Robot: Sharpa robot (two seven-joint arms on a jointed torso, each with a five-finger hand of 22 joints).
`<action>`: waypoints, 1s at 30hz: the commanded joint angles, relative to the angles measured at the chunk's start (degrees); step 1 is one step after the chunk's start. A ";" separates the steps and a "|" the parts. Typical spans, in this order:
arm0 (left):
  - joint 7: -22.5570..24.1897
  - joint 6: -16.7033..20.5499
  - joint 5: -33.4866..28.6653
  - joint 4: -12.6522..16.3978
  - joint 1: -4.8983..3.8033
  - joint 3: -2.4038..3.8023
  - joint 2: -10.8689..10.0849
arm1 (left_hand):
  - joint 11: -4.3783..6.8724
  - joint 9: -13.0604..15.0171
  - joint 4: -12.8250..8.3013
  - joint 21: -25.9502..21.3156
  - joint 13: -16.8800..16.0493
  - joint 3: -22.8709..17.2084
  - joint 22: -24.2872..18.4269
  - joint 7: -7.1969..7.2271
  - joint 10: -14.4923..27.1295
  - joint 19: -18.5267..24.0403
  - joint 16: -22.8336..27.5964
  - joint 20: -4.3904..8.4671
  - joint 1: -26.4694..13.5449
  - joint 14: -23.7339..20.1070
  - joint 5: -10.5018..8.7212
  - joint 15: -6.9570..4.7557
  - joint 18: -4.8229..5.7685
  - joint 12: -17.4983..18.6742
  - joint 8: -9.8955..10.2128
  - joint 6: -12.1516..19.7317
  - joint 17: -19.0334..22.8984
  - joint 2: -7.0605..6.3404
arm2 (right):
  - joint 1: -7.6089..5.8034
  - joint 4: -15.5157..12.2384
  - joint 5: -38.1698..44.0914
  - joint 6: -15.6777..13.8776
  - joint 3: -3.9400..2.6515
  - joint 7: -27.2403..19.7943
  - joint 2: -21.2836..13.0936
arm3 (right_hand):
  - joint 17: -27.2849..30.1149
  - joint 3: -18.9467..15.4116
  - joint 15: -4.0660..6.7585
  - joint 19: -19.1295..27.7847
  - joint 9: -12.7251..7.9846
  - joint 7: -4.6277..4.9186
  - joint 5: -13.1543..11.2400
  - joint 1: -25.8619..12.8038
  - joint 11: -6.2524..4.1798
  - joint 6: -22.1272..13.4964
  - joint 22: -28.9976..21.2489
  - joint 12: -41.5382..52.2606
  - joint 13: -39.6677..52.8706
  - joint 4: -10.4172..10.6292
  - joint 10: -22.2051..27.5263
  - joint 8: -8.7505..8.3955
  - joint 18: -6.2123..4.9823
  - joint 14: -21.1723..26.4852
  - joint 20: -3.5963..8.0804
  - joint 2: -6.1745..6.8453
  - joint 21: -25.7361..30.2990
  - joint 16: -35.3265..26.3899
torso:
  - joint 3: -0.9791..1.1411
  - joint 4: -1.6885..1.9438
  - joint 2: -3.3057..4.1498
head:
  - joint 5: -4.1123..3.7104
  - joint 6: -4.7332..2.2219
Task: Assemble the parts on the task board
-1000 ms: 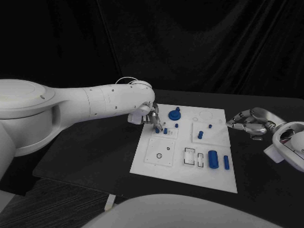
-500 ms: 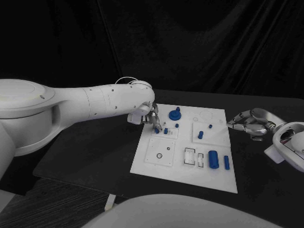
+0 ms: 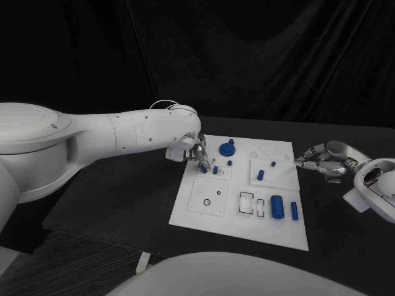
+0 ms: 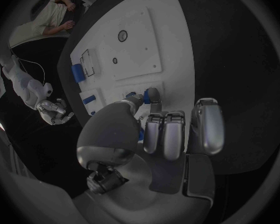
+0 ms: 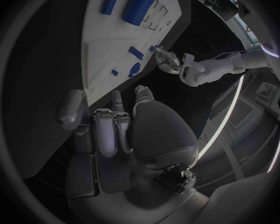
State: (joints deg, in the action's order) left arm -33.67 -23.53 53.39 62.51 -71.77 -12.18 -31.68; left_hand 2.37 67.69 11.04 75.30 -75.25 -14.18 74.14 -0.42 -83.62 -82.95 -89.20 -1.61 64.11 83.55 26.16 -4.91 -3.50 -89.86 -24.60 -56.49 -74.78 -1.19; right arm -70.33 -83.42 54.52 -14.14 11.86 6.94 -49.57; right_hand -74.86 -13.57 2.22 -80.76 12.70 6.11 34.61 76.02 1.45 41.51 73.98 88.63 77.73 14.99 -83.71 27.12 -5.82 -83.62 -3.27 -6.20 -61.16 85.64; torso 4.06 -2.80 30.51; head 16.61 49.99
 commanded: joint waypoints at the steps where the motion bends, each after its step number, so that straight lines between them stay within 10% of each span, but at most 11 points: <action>1: 2.21 2.60 -0.31 0.62 0.08 0.05 -0.25 | 0.80 -0.21 -2.13 -0.51 -14.75 -3.06 11.20 -0.01 -6.38 0.15 -0.80 0.70 2.13 6.45 1.82 -0.71 -0.03 -0.14 0.85 0.27 -15.22 -0.52 | 0.16 0.00 0.25 0.57 -0.05 1.11 -0.02 | -6.08 1.34 0.47 0.16 -0.61 0.15 0.89 3.27 -0.14 0.28 8.14 -1.92 6.51 -0.40 -2.61 -0.79 -0.06 -4.38 -0.14 -1.97 1.21 -0.58 | 0.02 0.00 -0.02 | 0.03 0.01; 8: 3.71 8.03 1.08 3.14 0.08 0.05 -1.89 | 0.75 -0.62 -5.51 0.00 -14.75 -12.52 11.34 -0.20 -6.38 -0.21 -0.80 0.72 1.73 6.45 1.17 -0.73 0.09 -0.14 1.54 -0.22 -15.22 -3.26 | 0.18 -0.07 0.25 0.56 -0.05 1.21 -0.19 | -6.08 1.34 0.47 0.16 -0.61 0.15 0.89 3.27 -0.14 0.28 8.14 -1.92 6.51 -0.40 -2.61 -0.79 -0.06 -4.38 -0.14 -1.97 1.21 -0.58 | 0.00 -0.03 -0.01 | -0.10 0.01; 18: 4.86 15.08 3.91 8.30 0.08 0.04 -5.25 | 0.78 -0.51 -5.71 0.00 -14.75 -14.90 11.32 -0.19 -6.38 -0.33 -0.80 0.77 -0.16 6.45 0.87 -0.78 0.08 -0.14 1.52 -0.50 -15.22 -4.24 | 0.37 -0.05 0.25 0.47 -0.05 1.24 -0.32 | -6.04 1.43 0.45 0.19 -0.63 0.16 0.98 3.31 -0.11 0.34 8.11 -1.94 6.48 -0.37 -2.58 -0.79 -0.07 -4.36 -0.15 -1.93 1.33 -0.61 | 0.00 -0.01 -0.02 | -0.15 0.01; 30: 4.63 14.89 4.56 9.45 0.11 0.02 -6.12 | 0.77 -0.52 -5.33 -0.24 -14.75 -15.40 11.25 -0.19 -6.38 -0.26 -0.80 0.77 -1.14 6.45 -0.55 -0.76 0.03 -0.14 1.55 -0.68 -15.22 -4.27 | 0.58 0.05 0.25 0.48 -0.05 1.21 -0.25 | -6.04 1.43 0.45 0.19 -0.63 0.16 0.98 3.31 -0.11 0.34 8.11 -1.94 6.48 -0.37 -2.58 -0.79 -0.07 -4.36 -0.15 -1.93 1.33 -0.61 | 0.00 -0.01 -0.02 | -0.13 0.01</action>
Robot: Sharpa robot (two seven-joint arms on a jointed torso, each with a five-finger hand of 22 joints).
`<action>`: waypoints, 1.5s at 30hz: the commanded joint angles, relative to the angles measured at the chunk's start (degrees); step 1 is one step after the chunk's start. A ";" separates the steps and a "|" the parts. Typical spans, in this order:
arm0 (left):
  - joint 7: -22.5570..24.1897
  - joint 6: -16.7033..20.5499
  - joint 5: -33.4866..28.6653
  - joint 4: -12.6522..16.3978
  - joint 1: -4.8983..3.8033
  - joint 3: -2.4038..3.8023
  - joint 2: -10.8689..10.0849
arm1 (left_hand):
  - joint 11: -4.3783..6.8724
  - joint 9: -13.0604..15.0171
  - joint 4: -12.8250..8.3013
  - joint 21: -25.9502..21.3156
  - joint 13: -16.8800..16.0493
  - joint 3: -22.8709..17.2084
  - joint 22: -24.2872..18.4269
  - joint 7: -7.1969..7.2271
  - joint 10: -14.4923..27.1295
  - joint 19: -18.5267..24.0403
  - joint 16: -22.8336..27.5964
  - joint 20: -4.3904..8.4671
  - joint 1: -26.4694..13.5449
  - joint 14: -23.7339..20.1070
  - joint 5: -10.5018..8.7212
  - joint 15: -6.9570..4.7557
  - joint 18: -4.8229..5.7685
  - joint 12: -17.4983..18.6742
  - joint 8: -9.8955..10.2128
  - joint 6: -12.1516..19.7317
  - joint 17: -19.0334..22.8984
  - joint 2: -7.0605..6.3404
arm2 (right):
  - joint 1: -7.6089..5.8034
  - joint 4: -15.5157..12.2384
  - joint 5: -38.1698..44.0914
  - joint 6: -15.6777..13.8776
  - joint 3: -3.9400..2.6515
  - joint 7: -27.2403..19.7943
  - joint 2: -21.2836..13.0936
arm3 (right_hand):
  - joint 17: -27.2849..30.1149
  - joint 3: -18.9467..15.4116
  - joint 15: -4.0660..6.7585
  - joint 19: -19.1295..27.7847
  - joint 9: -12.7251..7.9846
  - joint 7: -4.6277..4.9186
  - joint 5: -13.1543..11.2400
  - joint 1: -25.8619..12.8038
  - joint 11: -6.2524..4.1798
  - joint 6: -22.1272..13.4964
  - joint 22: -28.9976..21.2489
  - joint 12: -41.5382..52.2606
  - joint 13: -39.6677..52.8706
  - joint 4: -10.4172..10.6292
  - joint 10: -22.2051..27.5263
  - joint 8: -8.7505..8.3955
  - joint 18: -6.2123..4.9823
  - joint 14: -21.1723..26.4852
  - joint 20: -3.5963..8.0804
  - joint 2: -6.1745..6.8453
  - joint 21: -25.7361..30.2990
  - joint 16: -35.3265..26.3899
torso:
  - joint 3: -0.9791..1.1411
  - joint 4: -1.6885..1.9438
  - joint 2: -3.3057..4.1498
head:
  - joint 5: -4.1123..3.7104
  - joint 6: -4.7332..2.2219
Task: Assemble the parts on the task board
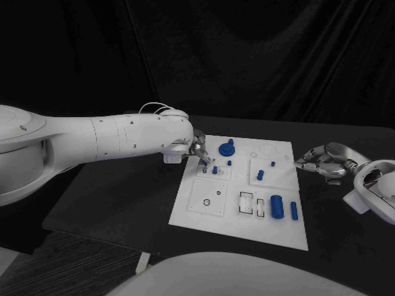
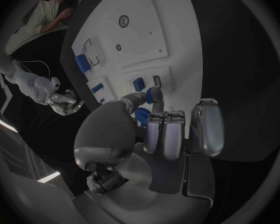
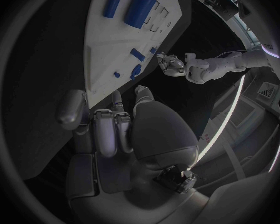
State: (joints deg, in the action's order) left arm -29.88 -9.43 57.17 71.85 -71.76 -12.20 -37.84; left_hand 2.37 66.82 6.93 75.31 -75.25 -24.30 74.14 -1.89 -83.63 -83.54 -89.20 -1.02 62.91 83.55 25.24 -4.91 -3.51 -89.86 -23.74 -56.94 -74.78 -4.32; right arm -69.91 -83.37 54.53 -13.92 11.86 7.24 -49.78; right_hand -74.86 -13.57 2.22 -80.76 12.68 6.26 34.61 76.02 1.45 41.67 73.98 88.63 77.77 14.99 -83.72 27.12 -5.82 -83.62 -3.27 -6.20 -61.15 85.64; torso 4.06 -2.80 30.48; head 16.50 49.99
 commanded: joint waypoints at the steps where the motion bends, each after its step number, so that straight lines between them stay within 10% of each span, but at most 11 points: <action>1: 0.77 0.63 0.79 0.10 0.14 0.04 0.03 | 0.77 0.35 -1.22 -0.26 -14.75 -5.27 11.25 1.28 -6.37 0.33 -0.80 0.19 0.07 6.45 0.38 -0.76 0.04 -0.14 0.69 -0.23 -15.22 -1.14 | 0.17 0.01 0.25 0.26 -0.04 0.90 -0.04 | -6.04 1.43 0.45 0.19 -0.61 0.01 0.98 3.31 -0.11 0.18 8.11 -1.94 6.43 -0.37 -2.58 -0.79 -0.08 -4.37 -0.15 -1.94 1.33 -0.61 | 0.01 0.01 0.01 | -0.05 0.01; 45: 1.22 -0.35 0.83 -1.95 1.78 0.03 0.99 | 0.77 0.36 -1.06 -0.47 -14.75 -5.52 11.19 1.29 -6.37 0.43 -0.80 0.18 -0.22 6.45 -0.24 -0.76 -0.01 -0.14 0.68 -0.36 -15.22 -0.87 | 0.19 -0.08 0.25 -0.16 -0.04 0.52 -0.22 | -6.06 1.56 0.42 0.19 -0.66 0.04 1.05 3.33 -0.08 0.23 8.12 -1.93 6.44 -0.29 -2.58 -0.81 -0.07 -4.37 -0.17 -1.85 1.31 -0.60 | 0.01 -0.01 0.05 | -0.21 0.01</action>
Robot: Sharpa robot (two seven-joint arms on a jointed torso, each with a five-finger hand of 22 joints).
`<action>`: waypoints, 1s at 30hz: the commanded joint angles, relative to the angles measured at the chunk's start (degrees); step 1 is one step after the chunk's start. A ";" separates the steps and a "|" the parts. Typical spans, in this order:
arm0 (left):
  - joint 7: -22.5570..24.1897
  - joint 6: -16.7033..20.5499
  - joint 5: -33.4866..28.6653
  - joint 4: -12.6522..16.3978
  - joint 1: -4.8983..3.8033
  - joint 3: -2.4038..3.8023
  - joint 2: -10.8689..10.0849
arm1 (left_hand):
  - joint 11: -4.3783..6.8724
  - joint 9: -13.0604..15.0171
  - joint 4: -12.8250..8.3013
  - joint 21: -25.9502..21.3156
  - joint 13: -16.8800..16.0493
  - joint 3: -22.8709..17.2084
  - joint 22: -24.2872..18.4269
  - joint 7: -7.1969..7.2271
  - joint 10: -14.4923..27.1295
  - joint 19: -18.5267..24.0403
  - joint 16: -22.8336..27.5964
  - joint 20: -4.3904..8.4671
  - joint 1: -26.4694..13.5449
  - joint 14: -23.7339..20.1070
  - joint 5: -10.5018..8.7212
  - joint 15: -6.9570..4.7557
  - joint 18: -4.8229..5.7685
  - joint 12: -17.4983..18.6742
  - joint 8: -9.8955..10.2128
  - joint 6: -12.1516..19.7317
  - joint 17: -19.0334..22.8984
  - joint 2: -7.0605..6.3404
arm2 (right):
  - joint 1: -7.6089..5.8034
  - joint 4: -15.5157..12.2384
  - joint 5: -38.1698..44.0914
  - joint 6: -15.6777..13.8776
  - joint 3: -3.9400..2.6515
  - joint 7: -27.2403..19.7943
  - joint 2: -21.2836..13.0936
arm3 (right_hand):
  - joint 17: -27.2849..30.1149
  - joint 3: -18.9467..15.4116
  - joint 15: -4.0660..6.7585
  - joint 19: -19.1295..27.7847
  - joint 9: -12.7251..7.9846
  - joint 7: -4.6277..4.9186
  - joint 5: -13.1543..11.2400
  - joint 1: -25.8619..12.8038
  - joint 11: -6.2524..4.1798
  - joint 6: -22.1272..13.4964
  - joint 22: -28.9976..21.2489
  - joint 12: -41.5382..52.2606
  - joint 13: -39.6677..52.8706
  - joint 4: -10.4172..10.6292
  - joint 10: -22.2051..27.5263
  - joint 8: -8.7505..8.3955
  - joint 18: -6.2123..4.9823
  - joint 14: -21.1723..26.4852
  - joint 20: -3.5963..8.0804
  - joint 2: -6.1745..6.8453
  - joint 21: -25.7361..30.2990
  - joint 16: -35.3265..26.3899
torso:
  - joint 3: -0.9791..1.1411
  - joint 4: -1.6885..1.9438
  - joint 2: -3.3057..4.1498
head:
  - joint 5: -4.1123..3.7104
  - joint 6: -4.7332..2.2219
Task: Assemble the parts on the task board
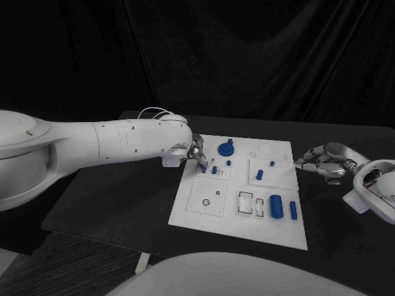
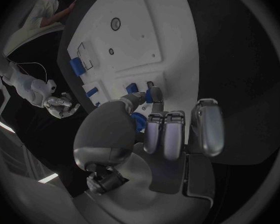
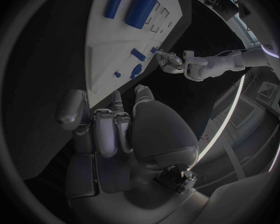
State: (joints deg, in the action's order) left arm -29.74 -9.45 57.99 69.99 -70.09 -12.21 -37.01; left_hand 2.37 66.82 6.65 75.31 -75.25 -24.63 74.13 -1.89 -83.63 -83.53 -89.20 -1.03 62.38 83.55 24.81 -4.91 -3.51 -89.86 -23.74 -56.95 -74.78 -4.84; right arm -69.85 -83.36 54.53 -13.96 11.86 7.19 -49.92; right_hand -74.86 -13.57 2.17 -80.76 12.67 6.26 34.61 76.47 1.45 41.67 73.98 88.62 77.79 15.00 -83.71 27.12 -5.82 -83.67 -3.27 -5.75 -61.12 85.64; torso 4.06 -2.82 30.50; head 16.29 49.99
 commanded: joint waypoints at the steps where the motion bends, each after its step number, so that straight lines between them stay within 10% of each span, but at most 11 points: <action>1: 1.10 -0.34 0.02 -0.12 0.12 0.04 0.19 | 0.77 0.36 -0.77 -0.47 -14.75 -5.20 11.19 1.29 -6.37 0.42 -0.80 0.19 0.31 6.45 0.19 -0.76 -0.01 -0.14 0.67 -0.35 -15.22 -0.35 | 0.13 -0.09 0.25 -0.12 -0.05 0.57 -0.08 | -6.06 1.56 0.47 0.19 -0.64 0.04 1.04 2.88 -0.08 0.23 8.12 -1.92 6.43 -0.30 -2.59 -0.81 -0.07 -4.31 -0.17 -2.30 1.28 -0.60 | 0.01 0.01 0.02 | 0.00 0.01; 30: 1.27 -0.96 0.01 0.06 0.34 0.04 0.11 | 0.78 0.37 -0.82 -0.51 -14.75 -5.44 11.18 1.31 -6.37 0.44 -0.80 0.19 0.32 6.45 0.13 -0.76 -0.01 -0.14 0.69 -0.34 -15.22 -0.16 | 0.15 -0.06 0.25 0.15 -0.05 0.75 0.10 | -5.95 1.77 0.45 0.21 -0.72 0.06 1.09 2.89 -0.05 0.29 8.10 -1.93 6.39 -0.15 -2.56 -0.86 -0.08 -4.28 -0.20 -2.13 1.37 -0.66 | 0.01 0.04 0.01 | -0.03 0.01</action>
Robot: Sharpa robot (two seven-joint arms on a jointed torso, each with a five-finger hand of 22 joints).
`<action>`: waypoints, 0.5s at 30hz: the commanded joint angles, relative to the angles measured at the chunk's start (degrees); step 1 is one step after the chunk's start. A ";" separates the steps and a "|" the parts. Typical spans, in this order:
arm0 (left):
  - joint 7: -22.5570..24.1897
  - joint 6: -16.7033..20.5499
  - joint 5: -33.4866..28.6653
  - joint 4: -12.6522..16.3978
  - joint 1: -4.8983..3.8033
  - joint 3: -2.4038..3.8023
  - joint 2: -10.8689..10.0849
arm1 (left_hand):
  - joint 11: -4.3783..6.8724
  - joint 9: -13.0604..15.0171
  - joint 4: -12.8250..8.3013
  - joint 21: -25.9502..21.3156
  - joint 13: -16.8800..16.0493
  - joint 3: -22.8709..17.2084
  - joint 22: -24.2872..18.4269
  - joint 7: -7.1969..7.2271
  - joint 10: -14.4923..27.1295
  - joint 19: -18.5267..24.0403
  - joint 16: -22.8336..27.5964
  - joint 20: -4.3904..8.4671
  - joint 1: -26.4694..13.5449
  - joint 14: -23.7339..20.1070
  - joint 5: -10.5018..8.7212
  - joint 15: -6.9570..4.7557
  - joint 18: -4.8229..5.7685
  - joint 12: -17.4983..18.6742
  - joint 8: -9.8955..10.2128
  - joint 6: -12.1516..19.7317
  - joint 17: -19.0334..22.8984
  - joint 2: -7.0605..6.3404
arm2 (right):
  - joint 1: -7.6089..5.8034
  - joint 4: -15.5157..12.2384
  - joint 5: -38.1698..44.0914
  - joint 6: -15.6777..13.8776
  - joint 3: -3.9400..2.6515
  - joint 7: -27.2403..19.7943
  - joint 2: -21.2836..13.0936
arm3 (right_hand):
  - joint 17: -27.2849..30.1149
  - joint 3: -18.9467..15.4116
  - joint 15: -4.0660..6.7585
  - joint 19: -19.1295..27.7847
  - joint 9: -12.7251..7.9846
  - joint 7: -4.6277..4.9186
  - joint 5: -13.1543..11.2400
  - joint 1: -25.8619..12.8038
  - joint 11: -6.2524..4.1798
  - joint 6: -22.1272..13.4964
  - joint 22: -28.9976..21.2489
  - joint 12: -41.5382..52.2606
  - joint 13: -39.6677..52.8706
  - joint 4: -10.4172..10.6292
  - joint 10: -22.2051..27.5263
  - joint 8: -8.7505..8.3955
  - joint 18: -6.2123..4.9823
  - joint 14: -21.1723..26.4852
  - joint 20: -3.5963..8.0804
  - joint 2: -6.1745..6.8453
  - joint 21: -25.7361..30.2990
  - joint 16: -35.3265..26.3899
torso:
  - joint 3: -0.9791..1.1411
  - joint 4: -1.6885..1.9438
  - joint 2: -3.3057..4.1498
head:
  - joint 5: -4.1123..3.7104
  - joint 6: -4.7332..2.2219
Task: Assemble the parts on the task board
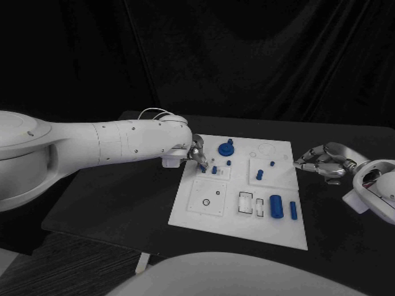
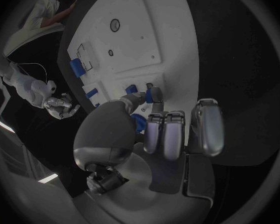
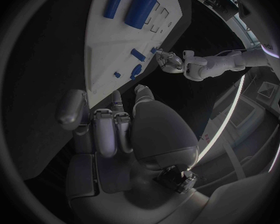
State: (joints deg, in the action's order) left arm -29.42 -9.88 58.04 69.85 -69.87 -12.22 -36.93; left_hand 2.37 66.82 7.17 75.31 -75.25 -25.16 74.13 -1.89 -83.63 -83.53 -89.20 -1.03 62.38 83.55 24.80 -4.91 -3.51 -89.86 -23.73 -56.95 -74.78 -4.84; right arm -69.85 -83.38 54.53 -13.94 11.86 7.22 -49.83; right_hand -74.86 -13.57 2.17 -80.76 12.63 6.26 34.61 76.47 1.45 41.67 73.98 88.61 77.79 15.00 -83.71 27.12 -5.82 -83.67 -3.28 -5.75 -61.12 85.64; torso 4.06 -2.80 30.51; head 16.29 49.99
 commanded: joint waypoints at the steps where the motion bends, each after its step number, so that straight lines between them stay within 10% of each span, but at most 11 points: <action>1: 0.96 -0.52 -0.04 0.23 0.11 0.04 0.01 | 0.78 0.37 -1.35 -0.50 -14.75 -4.91 11.18 1.31 -6.37 0.43 -0.80 0.19 0.32 6.45 0.13 -0.76 -0.01 -0.14 0.69 -0.34 -15.22 -0.16 | 0.14 -0.04 0.25 0.14 -0.05 0.73 0.01 | -5.95 1.76 0.45 0.21 -0.68 0.06 1.09 2.89 -0.05 0.28 8.10 -1.92 6.39 -0.15 -2.56 -0.86 -0.08 -4.28 -0.20 -2.13 1.37 -0.66 | 0.02 0.03 0.00 | -0.03 0.01; 15: 0.96 -1.17 -0.04 0.37 0.12 0.04 0.02 | 0.79 0.37 -1.41 -0.60 -14.75 -4.97 11.15 1.31 -6.37 0.48 -0.80 0.19 0.34 6.45 0.19 -0.76 -0.03 -0.14 0.69 -0.33 -15.22 -0.17 | 0.15 -0.08 0.25 0.20 -0.05 0.86 -0.07 | -5.95 1.76 0.45 0.21 -0.68 0.06 1.09 2.89 -0.05 0.28 8.10 -1.92 6.39 -0.15 -2.56 -0.86 -0.08 -4.28 -0.20 -2.13 1.37 -0.66 | 0.00 0.00 0.00 | -0.07 0.01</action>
State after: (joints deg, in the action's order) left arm -29.33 -10.19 58.04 70.13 -69.86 -12.22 -36.99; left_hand 2.37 66.82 7.17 75.31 -75.25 -25.16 74.13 -1.89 -83.63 -83.53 -89.20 -1.03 62.38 83.55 24.80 -4.91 -3.51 -89.86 -23.73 -56.95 -74.78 -4.84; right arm -69.83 -83.37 54.53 -13.93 11.86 7.24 -49.85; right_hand -74.86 -13.57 2.17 -80.76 12.62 6.26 34.61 76.47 1.45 41.67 73.98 88.61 77.79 15.00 -83.71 27.12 -5.82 -83.67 -3.28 -5.75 -61.12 85.64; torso 4.06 -2.79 30.50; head 16.20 49.99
